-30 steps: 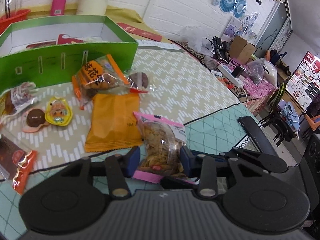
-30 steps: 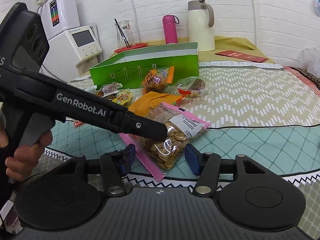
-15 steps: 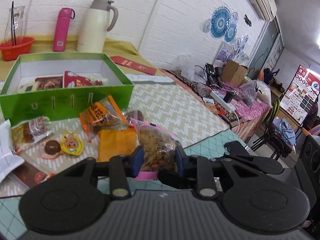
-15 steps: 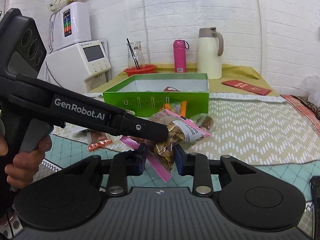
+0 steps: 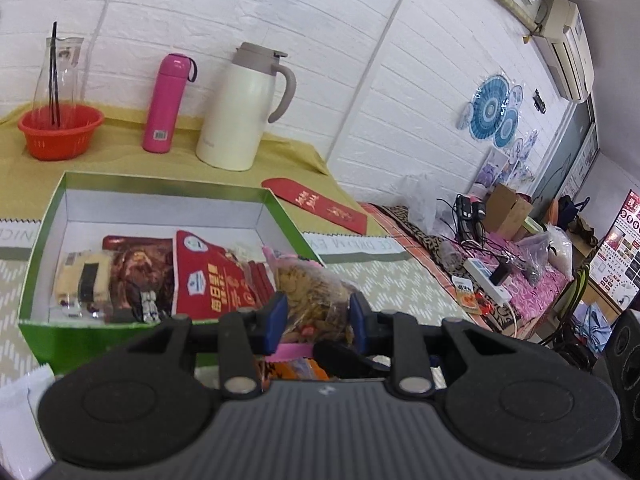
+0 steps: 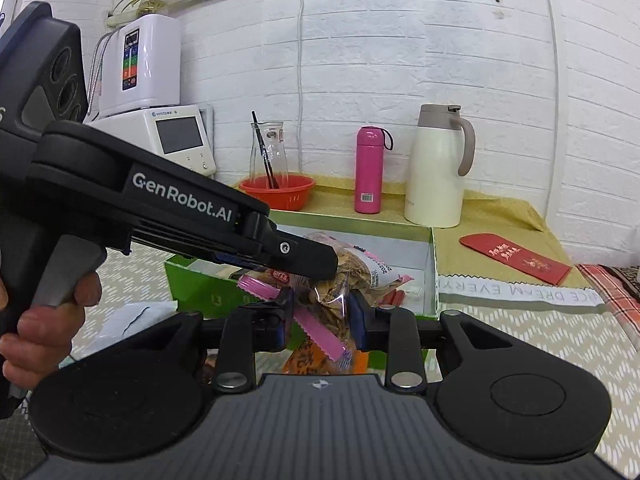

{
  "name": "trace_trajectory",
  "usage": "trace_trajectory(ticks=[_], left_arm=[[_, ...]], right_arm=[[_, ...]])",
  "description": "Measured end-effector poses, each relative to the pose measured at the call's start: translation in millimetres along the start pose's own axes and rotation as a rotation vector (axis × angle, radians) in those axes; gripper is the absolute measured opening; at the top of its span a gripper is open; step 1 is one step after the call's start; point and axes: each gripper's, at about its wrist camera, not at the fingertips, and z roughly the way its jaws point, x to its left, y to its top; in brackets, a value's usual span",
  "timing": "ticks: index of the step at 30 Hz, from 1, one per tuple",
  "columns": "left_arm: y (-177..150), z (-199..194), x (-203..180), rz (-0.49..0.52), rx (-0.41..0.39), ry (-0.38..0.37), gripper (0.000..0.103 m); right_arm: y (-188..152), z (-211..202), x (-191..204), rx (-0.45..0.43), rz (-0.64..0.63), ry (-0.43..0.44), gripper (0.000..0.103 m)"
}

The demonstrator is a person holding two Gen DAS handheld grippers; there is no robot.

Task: Organize snacks
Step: 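Carry the nut bag with the right gripper into the green box and release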

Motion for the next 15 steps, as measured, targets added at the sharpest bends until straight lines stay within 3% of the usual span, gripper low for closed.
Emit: trace_trajectory(ticks=[9,11,12,13,14,15], left_arm=[[25.3,51.7,31.5,-0.057,0.037,0.038,0.027],[26.4,59.5,37.5,-0.072,0.039,0.059,0.033],[25.7,61.4,40.5,-0.081,0.031,0.082,0.041],[24.7,61.0,43.6,-0.096,0.021,0.096,0.070],[23.3,58.2,46.8,-0.115,0.000,0.096,0.072],[21.9,55.1,49.6,-0.130,-0.018,0.091,0.072]], right_arm=[[6.8,51.9,-24.6,0.041,0.028,0.012,0.052],[5.8,62.0,-25.9,0.052,0.015,0.017,0.055],[4.8,65.4,-25.8,0.059,-0.002,0.019,0.062],[3.0,66.0,-24.6,0.055,-0.019,0.011,0.067],[0.7,64.5,-22.6,0.045,-0.040,-0.010,0.090],[-1.8,62.3,-20.4,0.032,-0.062,-0.030,0.103]])
